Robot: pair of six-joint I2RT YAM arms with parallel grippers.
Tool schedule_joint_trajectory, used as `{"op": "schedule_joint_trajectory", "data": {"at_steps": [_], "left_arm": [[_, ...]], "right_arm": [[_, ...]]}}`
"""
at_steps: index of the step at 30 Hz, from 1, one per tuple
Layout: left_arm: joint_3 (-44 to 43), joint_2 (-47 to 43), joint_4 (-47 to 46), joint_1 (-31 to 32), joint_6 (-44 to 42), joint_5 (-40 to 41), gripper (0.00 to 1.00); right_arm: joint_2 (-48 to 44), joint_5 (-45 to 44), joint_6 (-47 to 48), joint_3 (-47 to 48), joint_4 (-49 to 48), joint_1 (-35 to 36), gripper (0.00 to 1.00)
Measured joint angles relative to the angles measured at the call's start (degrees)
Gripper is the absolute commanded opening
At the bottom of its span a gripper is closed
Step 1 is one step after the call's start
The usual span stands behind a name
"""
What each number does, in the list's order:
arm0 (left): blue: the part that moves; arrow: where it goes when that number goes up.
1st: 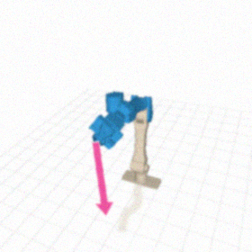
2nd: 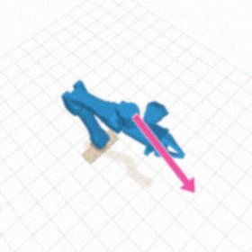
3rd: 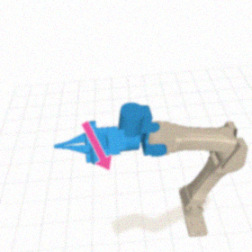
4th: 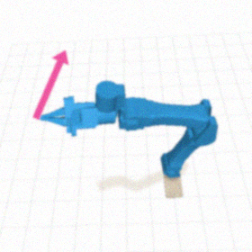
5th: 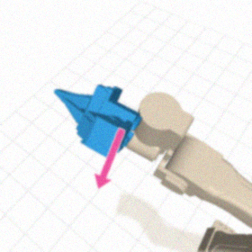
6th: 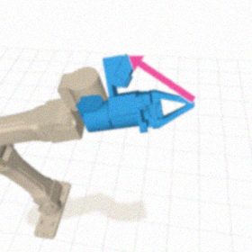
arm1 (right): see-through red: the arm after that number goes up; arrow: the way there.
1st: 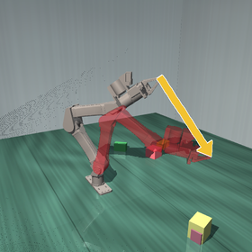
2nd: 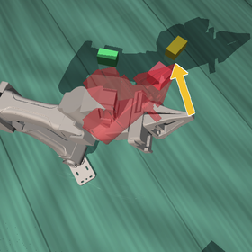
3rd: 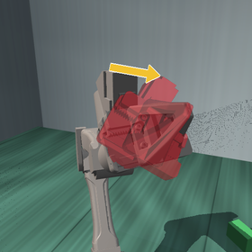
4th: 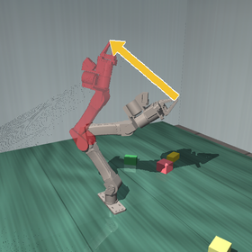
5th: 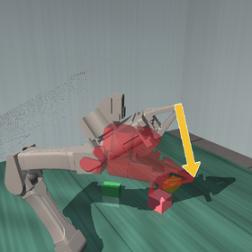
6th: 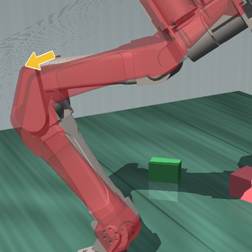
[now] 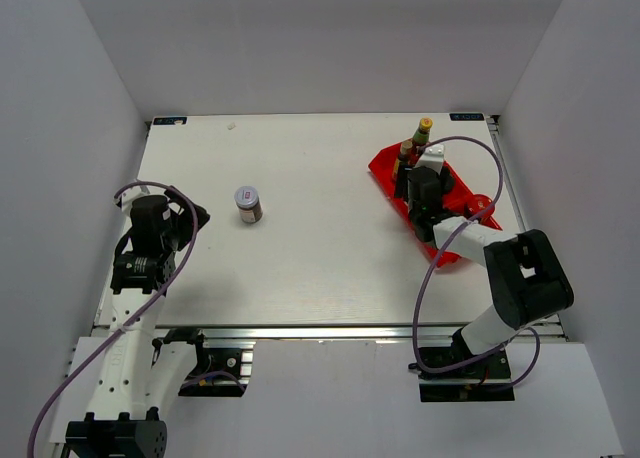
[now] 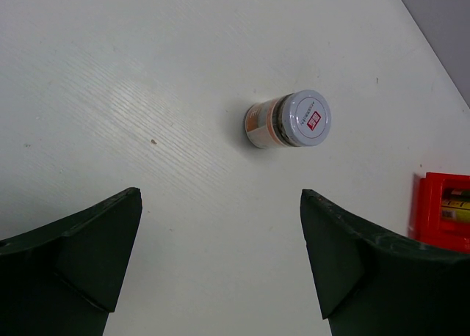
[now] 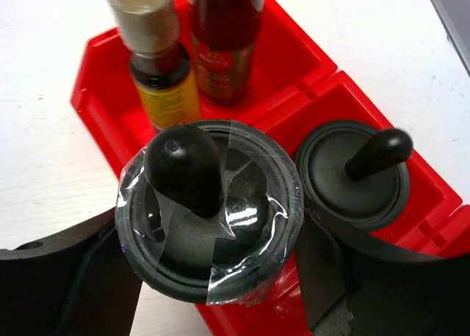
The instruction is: Organize the condiment bottles
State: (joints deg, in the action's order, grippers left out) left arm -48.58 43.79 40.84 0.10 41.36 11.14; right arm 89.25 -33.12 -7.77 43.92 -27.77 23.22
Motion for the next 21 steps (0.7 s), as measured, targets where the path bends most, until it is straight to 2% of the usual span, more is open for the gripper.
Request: {"op": "schedule_joint_trajectory", "data": {"at_steps": [12, 17, 21], "left_arm": [[0.00, 0.46, -1.03, 0.00, -0.02, -0.02, 0.98], [0.00, 0.48, -1.03, 0.00, -0.02, -0.07, 0.98], [0.00, 0.48, -1.03, 0.00, -0.02, -0.15, 0.98]], "right_arm": [[2.47, 0.39, -1.29, 0.00, -0.68, -3.52, 0.35], [2.67, 1.20, -2.49, -0.87, -2.56, -4.15, 0.42], [3.28, 1.53, -3.93, -2.14, -3.76, -4.37, 0.43]]}}
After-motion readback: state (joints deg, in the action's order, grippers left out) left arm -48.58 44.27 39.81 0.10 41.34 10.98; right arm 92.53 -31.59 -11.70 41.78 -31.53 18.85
